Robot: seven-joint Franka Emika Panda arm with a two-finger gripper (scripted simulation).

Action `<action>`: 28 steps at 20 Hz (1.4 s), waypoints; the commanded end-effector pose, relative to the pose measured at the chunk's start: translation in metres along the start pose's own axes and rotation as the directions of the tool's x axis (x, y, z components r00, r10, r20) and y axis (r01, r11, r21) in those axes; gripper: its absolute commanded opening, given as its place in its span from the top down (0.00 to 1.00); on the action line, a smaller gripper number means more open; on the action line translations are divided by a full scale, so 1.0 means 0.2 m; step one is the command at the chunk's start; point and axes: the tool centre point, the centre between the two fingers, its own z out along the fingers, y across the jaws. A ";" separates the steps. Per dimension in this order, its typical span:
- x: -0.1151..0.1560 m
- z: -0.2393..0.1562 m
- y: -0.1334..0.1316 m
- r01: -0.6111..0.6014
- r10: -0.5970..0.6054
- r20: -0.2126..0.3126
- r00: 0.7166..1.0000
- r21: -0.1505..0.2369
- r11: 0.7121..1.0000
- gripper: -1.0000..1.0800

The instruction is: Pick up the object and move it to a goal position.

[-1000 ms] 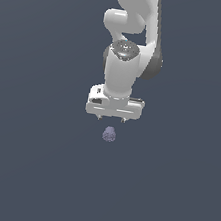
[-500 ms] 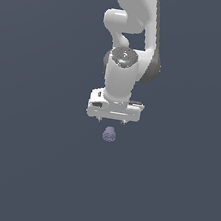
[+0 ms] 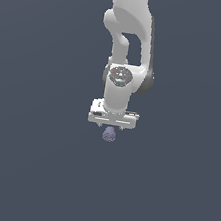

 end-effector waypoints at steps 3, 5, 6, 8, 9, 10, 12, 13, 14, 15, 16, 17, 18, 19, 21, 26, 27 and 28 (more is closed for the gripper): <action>-0.01 0.04 0.00 -0.008 0.008 0.001 1.000 0.000 1.000 0.04; -0.01 0.04 0.00 -0.006 0.006 0.002 1.000 0.000 1.000 0.04; -0.01 0.04 0.00 -0.006 0.006 0.002 1.000 0.000 1.000 0.04; -0.01 0.06 0.00 -0.006 0.006 0.002 1.000 0.000 1.000 0.04; -0.01 0.08 0.00 -0.006 0.006 0.002 1.000 0.000 1.000 0.04; -0.01 0.10 0.00 -0.006 0.006 0.002 1.000 0.000 1.000 0.04; -0.01 0.15 0.00 -0.007 0.007 0.002 1.000 0.000 1.000 0.04; -0.01 0.17 0.00 -0.007 0.007 0.002 1.000 0.000 1.000 0.04; -0.01 0.20 0.00 -0.007 0.007 0.001 1.000 0.000 1.000 0.04; -0.01 0.23 0.00 -0.007 0.007 0.001 1.000 0.000 1.000 0.04; -0.01 0.25 0.00 -0.007 0.007 0.001 1.000 0.000 1.000 0.04; -0.01 0.26 0.00 -0.007 0.007 0.001 1.000 0.000 1.000 0.04; -0.01 0.27 0.00 -0.008 0.008 0.001 1.000 0.000 1.000 0.04; -0.01 0.28 0.00 -0.008 0.008 0.001 1.000 0.000 1.000 0.04; -0.01 0.29 0.00 -0.008 0.008 0.001 1.000 0.000 1.000 0.04; -0.01 0.29 0.00 -0.008 0.008 0.001 1.000 0.000 1.000 1.00; -0.01 0.29 0.00 -0.008 0.008 0.001 1.000 0.000 1.000 1.00; -0.01 0.29 0.00 -0.008 0.008 0.001 1.000 0.000 1.000 1.00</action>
